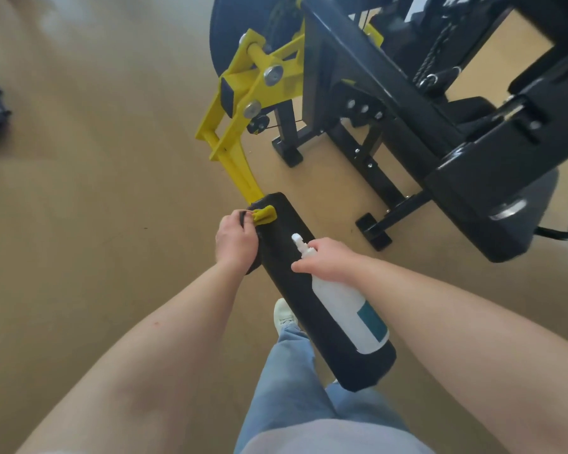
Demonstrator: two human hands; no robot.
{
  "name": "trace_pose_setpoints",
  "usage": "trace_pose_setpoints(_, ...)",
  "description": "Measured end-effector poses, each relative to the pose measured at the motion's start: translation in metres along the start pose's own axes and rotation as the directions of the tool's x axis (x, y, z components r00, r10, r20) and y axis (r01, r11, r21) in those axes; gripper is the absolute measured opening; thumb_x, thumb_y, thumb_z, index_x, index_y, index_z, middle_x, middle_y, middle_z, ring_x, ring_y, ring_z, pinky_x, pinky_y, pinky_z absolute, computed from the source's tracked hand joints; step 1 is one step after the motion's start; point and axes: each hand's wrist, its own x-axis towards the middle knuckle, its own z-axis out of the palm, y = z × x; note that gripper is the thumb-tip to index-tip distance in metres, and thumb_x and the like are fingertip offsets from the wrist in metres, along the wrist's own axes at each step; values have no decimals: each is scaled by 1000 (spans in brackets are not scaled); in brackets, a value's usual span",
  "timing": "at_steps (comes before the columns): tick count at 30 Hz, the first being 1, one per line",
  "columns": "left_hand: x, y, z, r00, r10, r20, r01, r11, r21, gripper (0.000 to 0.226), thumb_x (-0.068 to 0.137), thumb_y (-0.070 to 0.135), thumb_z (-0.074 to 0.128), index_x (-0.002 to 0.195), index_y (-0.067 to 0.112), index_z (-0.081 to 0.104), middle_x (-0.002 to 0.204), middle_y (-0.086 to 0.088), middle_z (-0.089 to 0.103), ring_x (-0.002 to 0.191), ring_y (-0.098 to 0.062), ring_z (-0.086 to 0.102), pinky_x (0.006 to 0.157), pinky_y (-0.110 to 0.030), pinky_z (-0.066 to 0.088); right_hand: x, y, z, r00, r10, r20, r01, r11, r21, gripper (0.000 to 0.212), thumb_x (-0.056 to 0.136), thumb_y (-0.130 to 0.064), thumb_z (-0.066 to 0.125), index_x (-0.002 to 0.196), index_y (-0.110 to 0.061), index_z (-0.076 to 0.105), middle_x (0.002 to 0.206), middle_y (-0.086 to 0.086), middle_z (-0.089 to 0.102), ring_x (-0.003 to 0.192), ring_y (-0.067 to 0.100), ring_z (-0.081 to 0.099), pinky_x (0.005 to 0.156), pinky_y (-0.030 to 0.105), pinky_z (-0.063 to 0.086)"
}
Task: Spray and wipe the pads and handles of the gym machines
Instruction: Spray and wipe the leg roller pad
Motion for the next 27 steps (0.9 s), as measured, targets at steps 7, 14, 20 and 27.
trace_pose_setpoints(7,-45,5,18,999,40,32,-41,998,40,32,108,38,38,122,23,63,116,-2,57,114,-26,54,97,-40,44,-47,57,7,993,75,94,-74,997,-12,28,82,-33,71,101,-13,64,87,2,56,77,18,57,70,33,45)
trace_pose_setpoints(14,-98,19,40,991,122,55,-126,989,81,31,108,38,39,118,25,64,111,0,56,107,-23,54,90,-38,44,-93,114,18,993,79,82,-70,992,-107,17,82,-35,72,89,-25,60,84,-2,58,71,15,55,61,28,40)
trace_pose_setpoints(20,-139,35,65,980,185,78,-193,975,109,31,108,39,39,117,26,65,108,2,56,104,-21,53,89,-37,43,-127,161,28,992,100,72,-93,991,-97,26,79,-36,74,100,-23,64,95,-2,64,79,16,59,65,30,44)
trace_pose_setpoints(27,-180,45,96,967,208,147,-229,963,146,33,108,41,38,119,25,64,111,4,55,104,-19,54,84,-36,43,-157,212,36,989,125,84,-124,992,-11,34,80,-40,76,106,-25,62,109,0,67,96,19,65,78,33,51)
